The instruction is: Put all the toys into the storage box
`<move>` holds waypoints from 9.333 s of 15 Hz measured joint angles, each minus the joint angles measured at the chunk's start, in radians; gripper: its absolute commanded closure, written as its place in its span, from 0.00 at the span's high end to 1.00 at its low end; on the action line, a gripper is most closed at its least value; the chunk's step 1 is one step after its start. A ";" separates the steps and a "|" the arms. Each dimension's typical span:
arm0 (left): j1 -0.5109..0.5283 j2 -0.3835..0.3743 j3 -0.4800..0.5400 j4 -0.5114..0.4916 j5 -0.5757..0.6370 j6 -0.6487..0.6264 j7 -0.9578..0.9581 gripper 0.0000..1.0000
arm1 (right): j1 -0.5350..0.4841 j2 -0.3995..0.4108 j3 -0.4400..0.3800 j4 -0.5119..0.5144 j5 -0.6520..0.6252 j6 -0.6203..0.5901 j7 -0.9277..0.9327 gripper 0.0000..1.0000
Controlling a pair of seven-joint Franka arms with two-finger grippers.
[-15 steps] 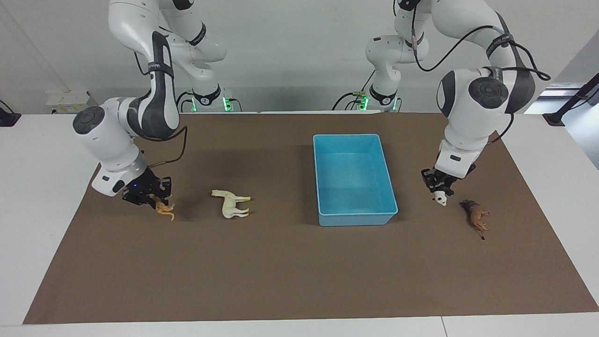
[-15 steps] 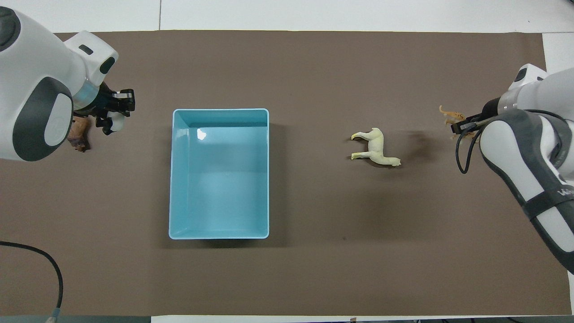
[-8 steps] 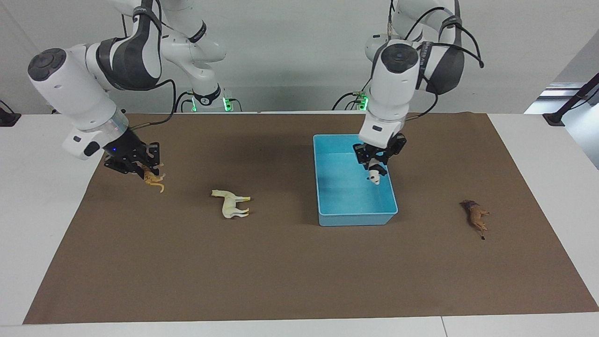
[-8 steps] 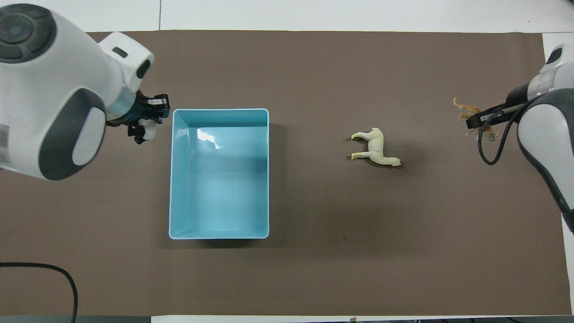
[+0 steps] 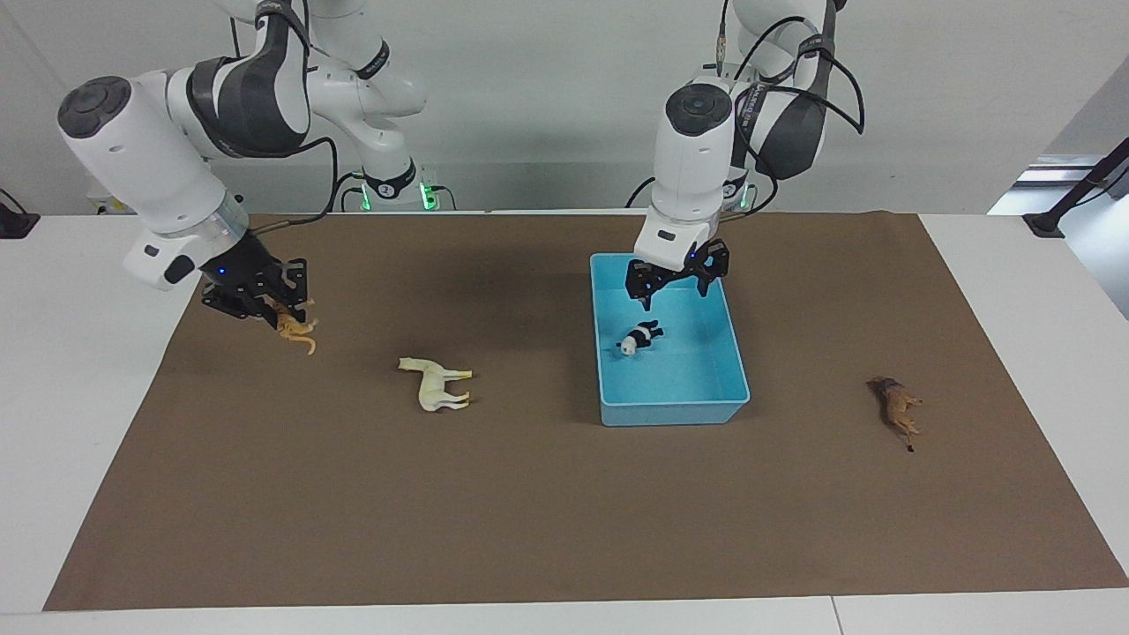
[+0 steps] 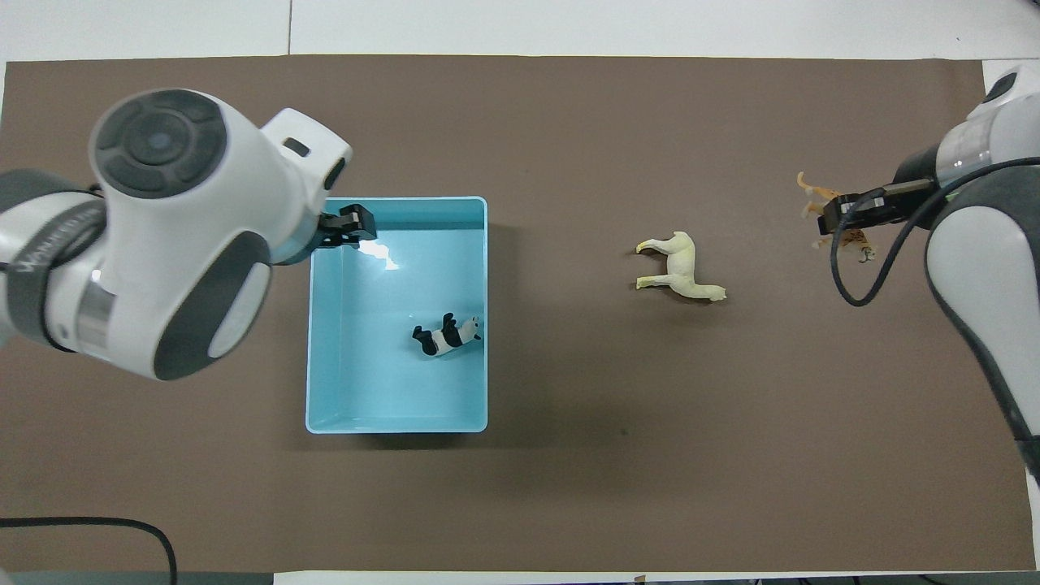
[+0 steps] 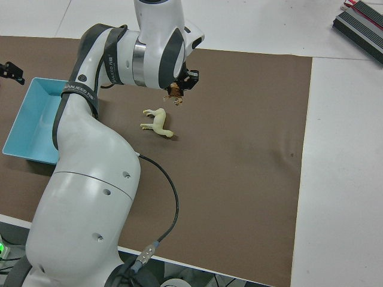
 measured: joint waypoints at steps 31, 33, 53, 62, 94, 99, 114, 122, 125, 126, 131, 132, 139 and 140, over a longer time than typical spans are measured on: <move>0.544 0.204 0.025 -0.312 -0.001 0.667 0.564 0.92 | 0.408 0.301 -0.032 0.182 -0.170 0.046 0.753 1.00; 0.544 0.204 0.025 -0.315 -0.001 0.669 0.564 0.89 | 0.348 0.278 -0.032 0.058 -0.170 0.173 0.670 1.00; 0.434 0.144 0.003 -0.097 -0.001 0.396 0.472 0.00 | 0.255 0.217 -0.031 -0.426 -0.215 0.746 0.494 0.01; 0.025 0.055 -0.008 -0.034 -0.003 0.140 -0.039 0.57 | 0.253 0.160 -0.030 -0.271 -0.216 0.445 0.494 0.00; 0.259 -0.183 0.047 0.028 -0.096 -0.220 0.340 1.00 | 0.654 0.358 0.071 0.395 -0.189 0.039 1.148 1.00; 0.259 -0.147 0.045 0.064 -0.096 -0.224 0.343 1.00 | 0.402 0.153 0.054 0.392 -0.195 -0.124 0.897 1.00; 0.140 -0.142 0.156 0.063 -0.096 -0.225 0.347 1.00 | -0.184 -0.076 0.050 0.076 -0.192 -0.213 -0.005 1.00; 0.136 -0.142 0.156 0.063 -0.098 -0.262 0.348 1.00 | -0.215 -0.139 0.035 0.162 -0.117 -0.364 -0.020 1.00; 0.136 -0.142 0.156 0.064 -0.098 -0.260 0.348 1.00 | -0.215 -0.152 0.029 0.163 -0.115 -0.366 -0.020 1.00; 0.136 -0.142 0.156 0.064 -0.098 -0.260 0.348 1.00 | -0.214 -0.162 0.028 0.154 -0.115 -0.366 -0.020 1.00; 0.136 -0.142 0.156 0.064 -0.098 -0.260 0.349 1.00 | -0.211 -0.189 0.027 0.113 -0.117 -0.336 -0.020 1.00; 0.136 -0.142 0.156 0.064 -0.098 -0.260 0.349 1.00 | -0.211 -0.189 0.027 0.109 -0.123 -0.334 -0.020 1.00; 0.138 -0.143 0.163 0.064 -0.098 -0.260 0.349 1.00 | -0.211 -0.189 0.026 0.101 -0.132 -0.334 -0.045 1.00; 0.138 -0.144 0.163 0.064 -0.098 -0.260 0.349 1.00 | -0.211 -0.189 0.026 0.101 -0.133 -0.334 -0.058 1.00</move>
